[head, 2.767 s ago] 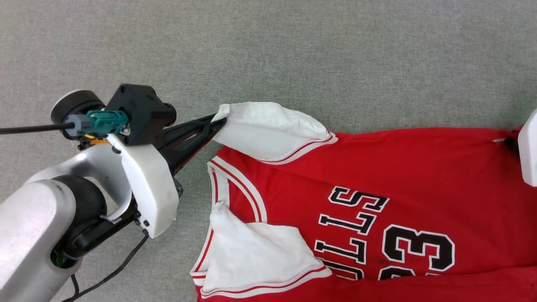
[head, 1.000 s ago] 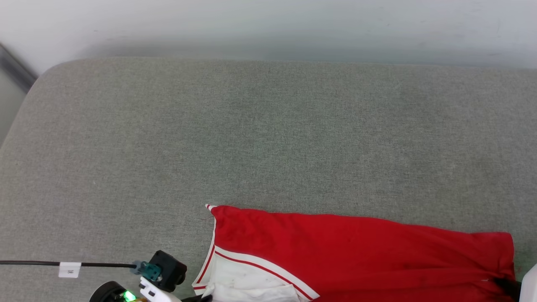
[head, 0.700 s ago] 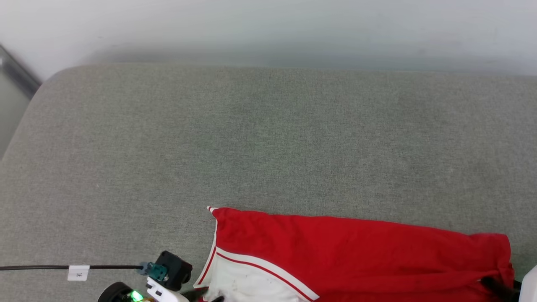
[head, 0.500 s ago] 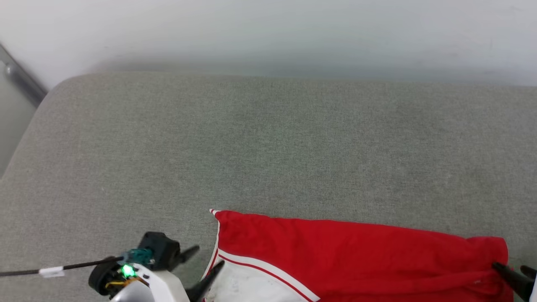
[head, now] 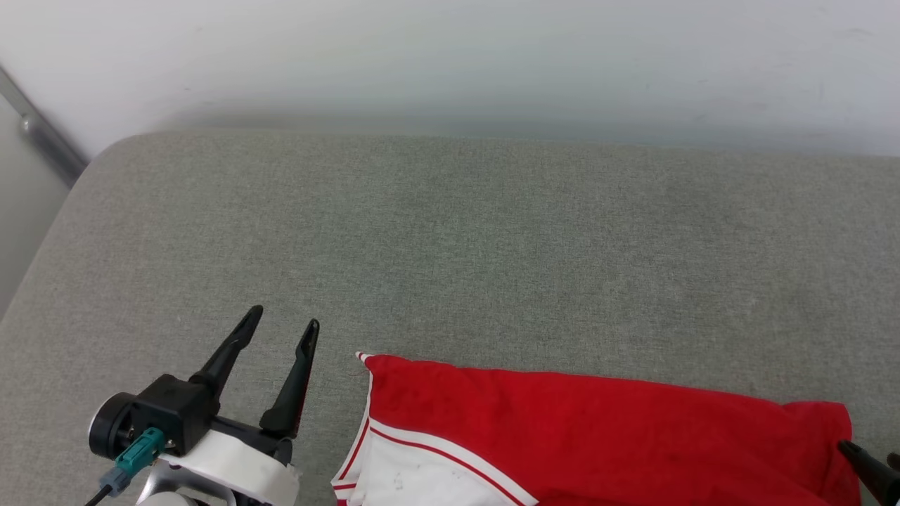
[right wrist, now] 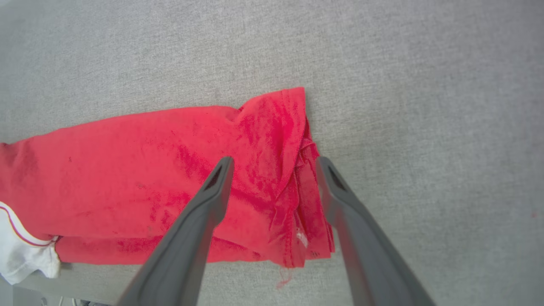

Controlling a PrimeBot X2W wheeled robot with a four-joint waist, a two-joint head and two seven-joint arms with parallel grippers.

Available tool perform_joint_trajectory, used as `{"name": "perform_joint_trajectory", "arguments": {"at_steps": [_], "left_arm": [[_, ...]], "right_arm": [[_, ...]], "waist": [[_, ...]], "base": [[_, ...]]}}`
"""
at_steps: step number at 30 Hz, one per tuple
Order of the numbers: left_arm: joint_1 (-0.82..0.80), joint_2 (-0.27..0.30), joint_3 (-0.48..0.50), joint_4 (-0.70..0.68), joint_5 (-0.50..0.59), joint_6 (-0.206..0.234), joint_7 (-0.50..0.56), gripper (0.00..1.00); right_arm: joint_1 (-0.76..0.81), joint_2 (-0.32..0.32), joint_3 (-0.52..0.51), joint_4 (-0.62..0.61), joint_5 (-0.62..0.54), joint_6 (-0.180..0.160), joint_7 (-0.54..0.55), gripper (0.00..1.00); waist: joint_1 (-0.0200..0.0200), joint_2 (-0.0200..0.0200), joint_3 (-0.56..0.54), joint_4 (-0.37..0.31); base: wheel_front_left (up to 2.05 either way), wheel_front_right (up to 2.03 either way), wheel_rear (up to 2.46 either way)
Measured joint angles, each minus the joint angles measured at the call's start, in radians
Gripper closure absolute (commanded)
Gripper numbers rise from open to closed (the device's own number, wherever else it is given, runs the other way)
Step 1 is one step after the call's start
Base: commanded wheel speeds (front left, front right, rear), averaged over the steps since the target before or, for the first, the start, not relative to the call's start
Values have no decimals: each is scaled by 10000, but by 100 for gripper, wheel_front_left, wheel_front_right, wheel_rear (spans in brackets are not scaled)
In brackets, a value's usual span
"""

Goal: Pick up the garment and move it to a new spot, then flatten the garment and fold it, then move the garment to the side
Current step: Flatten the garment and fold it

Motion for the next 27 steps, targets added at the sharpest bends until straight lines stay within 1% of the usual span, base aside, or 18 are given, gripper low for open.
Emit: {"name": "perform_joint_trajectory", "arguments": {"at_steps": [2,4,6,8,9,11,12,13,15,20,25,26,27], "left_arm": [[77,-209,286,61,353,159,-205,0],[167,-548,704,44,621,270,-274,0],[192,-965,1256,-157,1273,309,-280,0],[339,-1507,1833,-336,1670,282,-290,0],[495,-1724,2057,-376,1937,199,-291,0],[779,-1973,2474,-384,2479,15,-291,0],[899,-2157,2685,-374,2592,-98,-293,0],[1011,-2337,2838,-351,2721,-255,-291,0],[1169,-2512,3058,-249,3114,-573,-291,0],[1223,-3110,3647,-107,3590,-1279,-293,0],[1223,-3553,4088,63,3992,-1845,-291,0],[1223,-3643,4171,90,4052,-1933,-291,0],[1223,-3718,4259,115,4111,-2023,-293,0]], "right_arm": [[-6,343,-272,270,-153,0,-102,0],[-65,665,-608,543,-267,0,-359,0],[-183,840,-880,895,-485,0,-660,0],[-349,989,-1005,1279,-512,0,-945,0],[-426,1066,-1030,1496,-510,0,-1076,0],[-505,1143,-970,1875,-531,0,-1275,0],[-514,1177,-957,2059,-533,0,-1363,0],[-526,1195,-961,2249,-552,0,-1465,0],[-595,1195,-989,2583,-633,0,-1678,0],[-757,1170,-1024,3206,-698,8,-2050,0],[-890,1068,-717,3584,-345,-12,-2171,0],[-896,1016,-598,3630,-182,-23,-2167,4],[-896,965,-466,3657,-44,-35,-2165,65]], "waist": [[0,0,48,28],[0,0,125,65],[0,0,221,122],[1,0,333,168],[1,0,388,186],[0,0,478,214],[1,0,520,227],[1,0,560,239],[1,0,625,267],[0,0,729,369],[0,0,769,393],[0,0,768,389],[0,0,762,379]], "base": [[0,0,0],[0,0,0],[0,0,0],[0,0,0],[0,0,0],[0,0,0],[0,0,0],[0,0,0],[0,0,0],[0,0,0],[0,0,0],[0,0,0],[0,0,0]]}}
